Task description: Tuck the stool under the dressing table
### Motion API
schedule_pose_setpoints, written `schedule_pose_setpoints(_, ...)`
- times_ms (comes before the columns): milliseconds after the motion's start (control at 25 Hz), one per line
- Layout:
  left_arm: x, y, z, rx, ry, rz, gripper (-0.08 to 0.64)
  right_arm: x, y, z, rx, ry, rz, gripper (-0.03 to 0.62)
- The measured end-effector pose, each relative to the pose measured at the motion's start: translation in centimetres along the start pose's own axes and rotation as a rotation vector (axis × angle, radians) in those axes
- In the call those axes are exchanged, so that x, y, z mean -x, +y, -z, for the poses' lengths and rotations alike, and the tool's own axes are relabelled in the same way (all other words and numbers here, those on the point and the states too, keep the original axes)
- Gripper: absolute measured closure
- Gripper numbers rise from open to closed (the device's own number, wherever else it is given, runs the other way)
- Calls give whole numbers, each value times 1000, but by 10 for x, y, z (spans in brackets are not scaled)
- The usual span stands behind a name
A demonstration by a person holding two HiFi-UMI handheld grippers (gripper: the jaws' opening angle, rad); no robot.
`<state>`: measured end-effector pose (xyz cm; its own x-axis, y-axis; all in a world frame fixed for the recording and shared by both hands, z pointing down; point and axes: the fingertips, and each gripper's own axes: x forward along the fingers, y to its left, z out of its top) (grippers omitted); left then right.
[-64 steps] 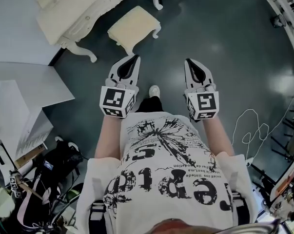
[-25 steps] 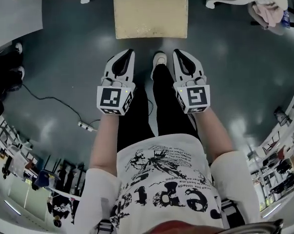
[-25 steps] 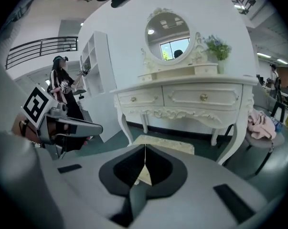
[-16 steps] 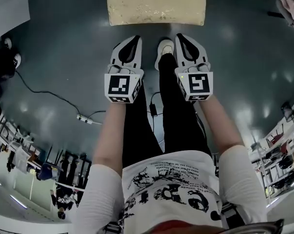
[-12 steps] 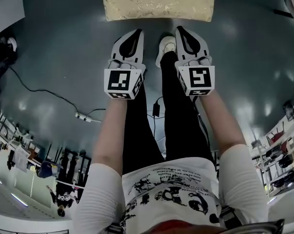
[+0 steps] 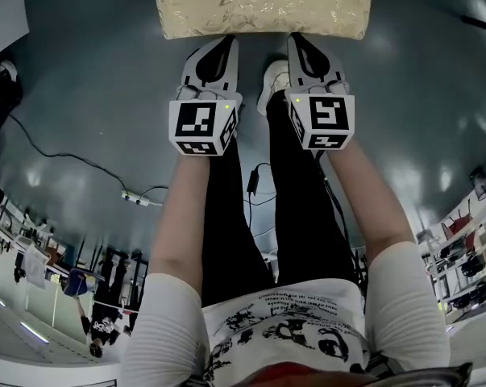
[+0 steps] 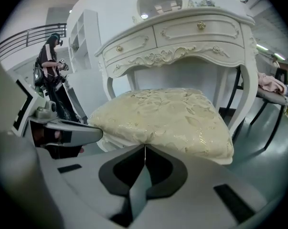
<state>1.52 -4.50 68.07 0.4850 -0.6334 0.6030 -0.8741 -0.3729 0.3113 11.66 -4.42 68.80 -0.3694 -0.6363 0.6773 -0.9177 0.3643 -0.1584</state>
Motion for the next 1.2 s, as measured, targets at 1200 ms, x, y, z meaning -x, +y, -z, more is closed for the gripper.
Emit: schedule_pose_setpoints(1200,-39,31,-56,76,-11,-56,540,-47,-15,-50,33,81,-81,575)
